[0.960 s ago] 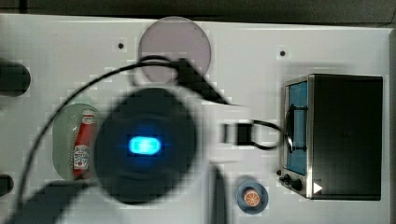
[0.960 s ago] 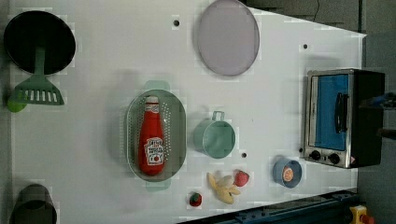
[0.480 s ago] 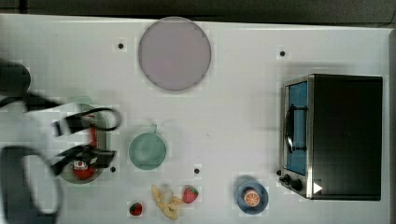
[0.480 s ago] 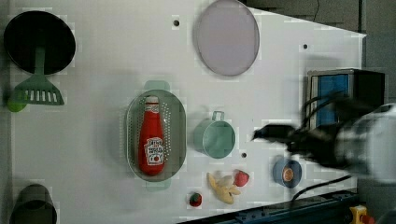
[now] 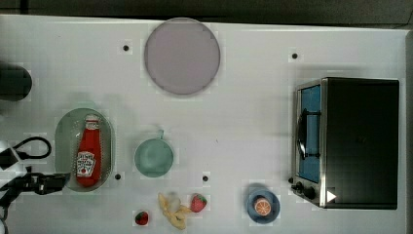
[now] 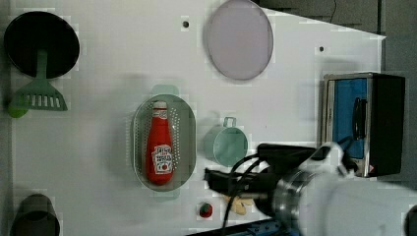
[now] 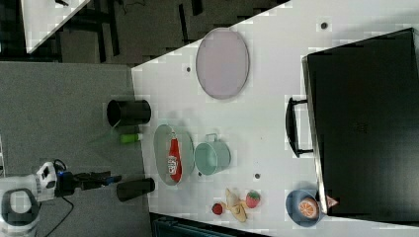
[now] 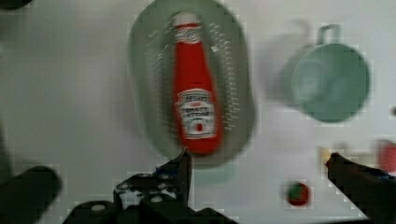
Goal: Pick ketchup from strainer and place it on the table
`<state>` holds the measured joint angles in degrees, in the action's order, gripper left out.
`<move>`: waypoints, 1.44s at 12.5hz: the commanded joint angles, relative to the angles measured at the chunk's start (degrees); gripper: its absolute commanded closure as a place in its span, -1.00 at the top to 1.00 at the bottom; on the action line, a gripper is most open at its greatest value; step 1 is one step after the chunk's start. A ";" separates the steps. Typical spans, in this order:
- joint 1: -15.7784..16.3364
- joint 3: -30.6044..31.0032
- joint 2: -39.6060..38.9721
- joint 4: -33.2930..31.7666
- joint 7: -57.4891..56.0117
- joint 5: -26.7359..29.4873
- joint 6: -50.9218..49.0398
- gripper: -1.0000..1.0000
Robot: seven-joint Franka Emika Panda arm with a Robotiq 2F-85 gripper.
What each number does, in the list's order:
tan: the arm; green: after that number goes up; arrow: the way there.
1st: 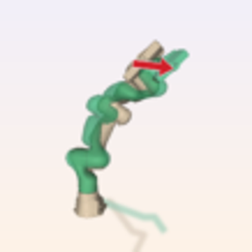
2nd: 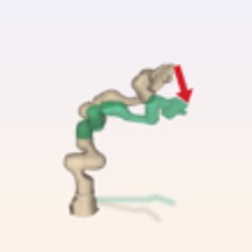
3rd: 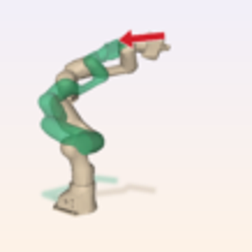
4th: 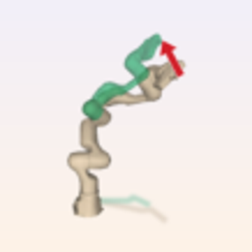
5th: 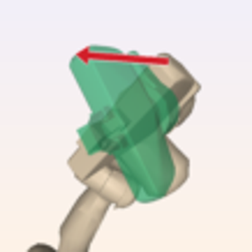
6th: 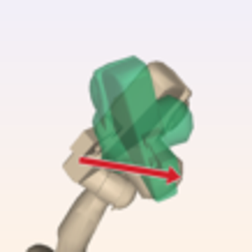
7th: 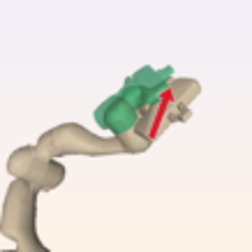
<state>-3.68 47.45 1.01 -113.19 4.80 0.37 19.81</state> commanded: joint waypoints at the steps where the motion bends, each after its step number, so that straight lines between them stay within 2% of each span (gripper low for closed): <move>1: -1.31 0.75 -3.48 -8.56 2.31 0.12 10.21 1.00; 4: -1.25 0.86 -7.27 -15.60 2.31 -3.75 23.60 1.00; 7: -1.25 0.60 -12.68 -18.82 2.37 -9.72 32.14 1.00; 13: -1.13 -1.71 -24.67 -18.22 3.37 -19.07 39.15 1.00; 18: 0.60 -4.50 -33.01 -15.47 10.54 -27.02 41.54 1.00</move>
<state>-4.26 43.39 -32.65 -130.03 10.51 -27.26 62.05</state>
